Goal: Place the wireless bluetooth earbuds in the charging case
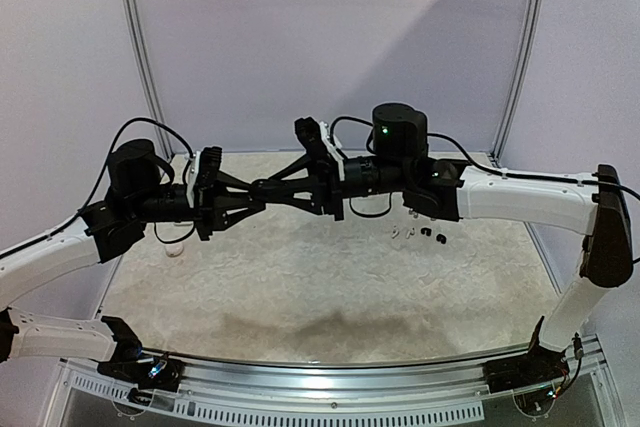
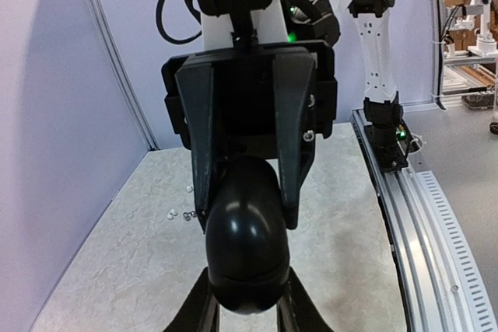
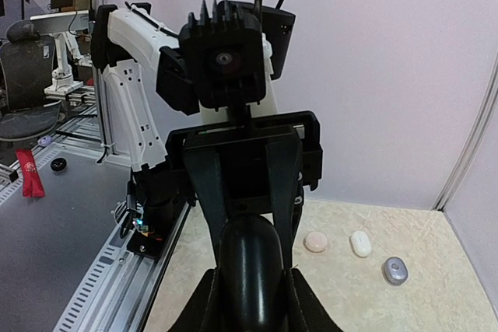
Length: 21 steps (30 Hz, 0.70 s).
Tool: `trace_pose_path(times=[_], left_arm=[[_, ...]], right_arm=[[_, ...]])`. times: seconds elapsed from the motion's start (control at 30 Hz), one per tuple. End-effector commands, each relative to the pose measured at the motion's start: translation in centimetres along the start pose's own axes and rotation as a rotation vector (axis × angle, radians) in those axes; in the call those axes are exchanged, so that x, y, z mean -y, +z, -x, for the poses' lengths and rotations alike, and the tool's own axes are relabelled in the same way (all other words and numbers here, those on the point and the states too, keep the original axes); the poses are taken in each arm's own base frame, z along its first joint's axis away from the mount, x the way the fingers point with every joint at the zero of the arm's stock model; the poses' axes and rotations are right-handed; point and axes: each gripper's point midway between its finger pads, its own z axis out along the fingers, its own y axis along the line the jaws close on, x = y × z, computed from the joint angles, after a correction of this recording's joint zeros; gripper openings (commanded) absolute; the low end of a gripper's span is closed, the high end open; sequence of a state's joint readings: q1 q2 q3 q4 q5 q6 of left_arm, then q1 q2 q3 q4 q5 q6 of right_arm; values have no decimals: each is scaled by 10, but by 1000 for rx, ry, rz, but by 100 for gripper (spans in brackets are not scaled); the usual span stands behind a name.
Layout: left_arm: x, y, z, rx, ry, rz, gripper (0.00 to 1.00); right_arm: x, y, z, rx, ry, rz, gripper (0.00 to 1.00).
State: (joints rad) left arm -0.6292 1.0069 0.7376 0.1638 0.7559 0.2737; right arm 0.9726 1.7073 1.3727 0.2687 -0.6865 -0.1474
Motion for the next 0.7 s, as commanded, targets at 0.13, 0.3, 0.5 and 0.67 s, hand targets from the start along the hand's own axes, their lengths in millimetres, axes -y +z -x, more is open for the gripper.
trace_pose_path(times=[0.13, 0.3, 0.5, 0.67], left_arm=[[12, 0, 13, 50, 47, -41, 16], [13, 0, 15, 58, -14, -50, 27], [12, 1, 15, 63, -92, -52, 33], [9, 2, 21, 81, -122, -44, 34]], right_arm=[[8, 5, -3, -49, 56, -8, 0], [8, 1, 5, -13, 35, -16, 0], [10, 1, 6, -12, 29, -33, 0], [11, 1, 4, -18, 25, -38, 0]])
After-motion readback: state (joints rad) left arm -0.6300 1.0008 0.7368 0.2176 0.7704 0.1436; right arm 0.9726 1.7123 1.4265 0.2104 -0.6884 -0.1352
